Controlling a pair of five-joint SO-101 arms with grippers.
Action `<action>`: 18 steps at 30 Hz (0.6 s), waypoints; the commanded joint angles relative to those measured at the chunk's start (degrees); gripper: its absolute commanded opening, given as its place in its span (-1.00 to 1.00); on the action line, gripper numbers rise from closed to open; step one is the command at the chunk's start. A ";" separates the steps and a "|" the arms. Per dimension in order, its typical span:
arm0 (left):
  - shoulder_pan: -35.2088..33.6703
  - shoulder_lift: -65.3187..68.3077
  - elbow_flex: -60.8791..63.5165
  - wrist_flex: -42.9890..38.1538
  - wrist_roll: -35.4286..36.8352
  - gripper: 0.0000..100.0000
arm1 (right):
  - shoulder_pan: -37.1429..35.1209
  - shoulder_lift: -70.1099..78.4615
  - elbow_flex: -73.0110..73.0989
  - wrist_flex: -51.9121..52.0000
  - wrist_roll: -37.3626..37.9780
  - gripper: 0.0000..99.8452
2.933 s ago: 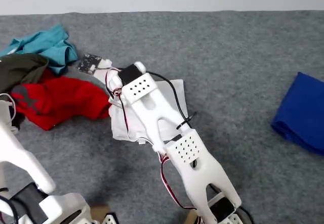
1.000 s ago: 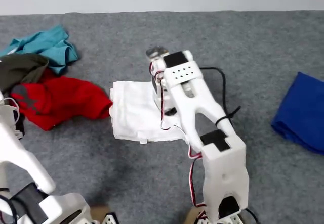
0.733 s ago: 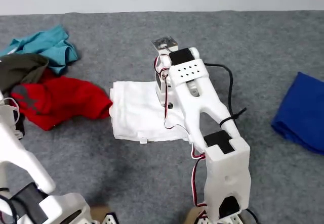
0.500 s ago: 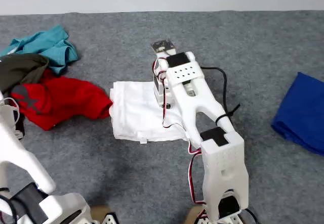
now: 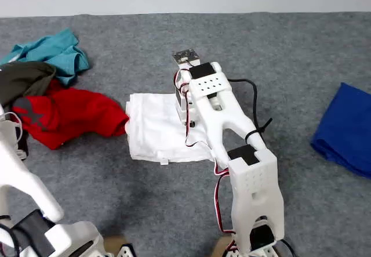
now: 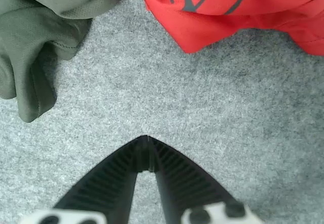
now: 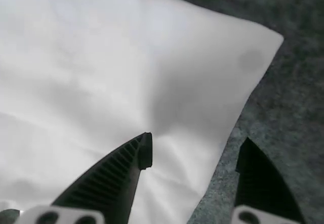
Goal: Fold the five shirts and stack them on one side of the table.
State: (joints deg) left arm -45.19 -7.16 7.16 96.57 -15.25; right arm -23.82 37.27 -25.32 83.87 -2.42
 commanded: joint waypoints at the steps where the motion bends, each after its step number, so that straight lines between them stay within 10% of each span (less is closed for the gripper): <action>1: 0.44 -2.73 -0.13 0.53 -0.53 -0.99 | 0.31 1.19 -2.29 -1.89 -0.62 -0.44; 10: 0.44 -2.73 -0.13 0.53 -0.53 -0.99 | -1.36 5.67 -2.37 0.84 -5.45 -0.47; 18: 0.44 -2.73 -0.22 0.62 -0.44 -0.99 | -0.31 5.14 -2.37 4.35 -1.93 -0.99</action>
State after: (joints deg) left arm -45.19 -7.16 7.16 96.57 -15.25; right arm -24.44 42.81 -26.46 85.98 -7.08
